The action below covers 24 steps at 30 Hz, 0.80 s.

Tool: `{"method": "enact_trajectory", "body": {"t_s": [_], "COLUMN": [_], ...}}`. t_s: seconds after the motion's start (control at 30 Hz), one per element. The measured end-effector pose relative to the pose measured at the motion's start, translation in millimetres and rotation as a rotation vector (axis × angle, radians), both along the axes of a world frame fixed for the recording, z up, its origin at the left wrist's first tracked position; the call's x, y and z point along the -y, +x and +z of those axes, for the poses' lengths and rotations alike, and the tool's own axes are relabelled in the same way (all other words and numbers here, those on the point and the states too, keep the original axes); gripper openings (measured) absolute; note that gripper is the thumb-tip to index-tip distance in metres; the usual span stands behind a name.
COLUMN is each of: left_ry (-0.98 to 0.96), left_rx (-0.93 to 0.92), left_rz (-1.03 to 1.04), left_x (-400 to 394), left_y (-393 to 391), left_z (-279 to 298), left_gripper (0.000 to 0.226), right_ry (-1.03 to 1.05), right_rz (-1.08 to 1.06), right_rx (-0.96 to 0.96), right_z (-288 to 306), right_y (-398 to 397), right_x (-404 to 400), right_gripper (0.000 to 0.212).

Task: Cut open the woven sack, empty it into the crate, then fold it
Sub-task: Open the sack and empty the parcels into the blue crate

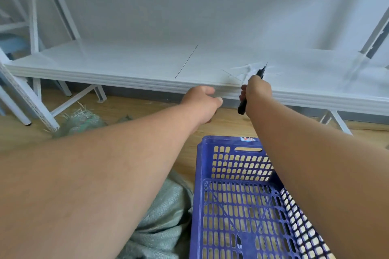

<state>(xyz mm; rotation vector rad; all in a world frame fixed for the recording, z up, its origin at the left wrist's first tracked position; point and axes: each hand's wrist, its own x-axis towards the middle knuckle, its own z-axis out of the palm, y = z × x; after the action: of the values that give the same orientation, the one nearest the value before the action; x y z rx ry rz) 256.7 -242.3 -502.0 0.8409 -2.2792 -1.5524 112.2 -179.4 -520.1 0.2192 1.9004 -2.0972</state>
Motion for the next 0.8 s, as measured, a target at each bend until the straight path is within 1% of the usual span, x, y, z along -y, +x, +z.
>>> {"method": "enact_trajectory", "body": {"t_s": [0.07, 0.13, 0.2, 0.23, 0.27, 0.3, 0.37, 0.43, 0.53, 0.6, 0.7, 0.77, 0.8], "left_ry": [0.049, 0.132, 0.136, 0.122, 0.115, 0.116, 0.121, 0.125, 0.077, 0.021, -0.043, -0.102, -0.149], "left_rx": [0.039, 0.045, 0.036, 0.027, 0.016, 0.011, 0.018, 0.042, 0.096, 0.145, 0.152, 0.134, 0.130], "left_rz": [-0.025, -0.065, -0.086, -0.067, -0.036, -0.005, 0.025, 0.027, 0.002, -0.007, 0.094, 0.192, 0.241], "left_x": [-10.2, -20.8, -29.0, -31.3, -32.9, -33.5, -35.1, -36.4, -31.5, -21.3, 4.8, 23.8, 33.9], "left_y": [0.3, 0.0, -1.4, -1.7, -1.7, -2.1, 1.4, 10.1, 35.6, 62.3, 112.4, 147.0, 163.3], "left_z": [0.5, 1.3, 2.3, 2.4, 1.8, 0.1, -1.8, -3.4, -2.7, -0.9, -1.6, -6.0, -9.8], "left_gripper": [0.050, 0.050, 0.036, 0.029, 0.024, 0.021, 0.018, 0.018, 0.018, 0.019, 0.018, 0.011, 0.013], "right_ry": [-0.127, -0.241, -0.338, -0.363, -0.360, -0.354, -0.346, -0.338, -0.292, -0.270, -0.242, -0.202, -0.175], "right_rz": [0.044, 0.098, 0.113, 0.124, 0.150, 0.183, 0.235, 0.277, 0.331, 0.403, 0.500, 0.548, 0.570], "right_rx": [0.013, -0.032, -0.051, -0.051, -0.045, -0.026, 0.031, 0.065, 0.085, 0.101, 0.122, 0.123, 0.116], "right_z": [-0.5, -3.3, -4.4, -4.3, -3.0, -1.8, -0.1, 0.9, 0.0, -3.2, -12.9, -21.7, -26.3], "right_y": [5.9, 13.5, 19.9, 23.3, 27.5, 32.1, 40.1, 49.0, 68.9, 90.3, 133.5, 164.4, 180.1], "right_x": [-0.6, -1.8, -4.8, -5.3, -6.3, -7.0, -8.4, -8.3, -6.1, -3.3, 5.4, 14.3, 19.3], "right_gripper": [0.020, 0.026, 0.035, 0.032, 0.022, 0.018, 0.033, 0.037, 0.031, 0.025, 0.017, 0.020, 0.022]}}
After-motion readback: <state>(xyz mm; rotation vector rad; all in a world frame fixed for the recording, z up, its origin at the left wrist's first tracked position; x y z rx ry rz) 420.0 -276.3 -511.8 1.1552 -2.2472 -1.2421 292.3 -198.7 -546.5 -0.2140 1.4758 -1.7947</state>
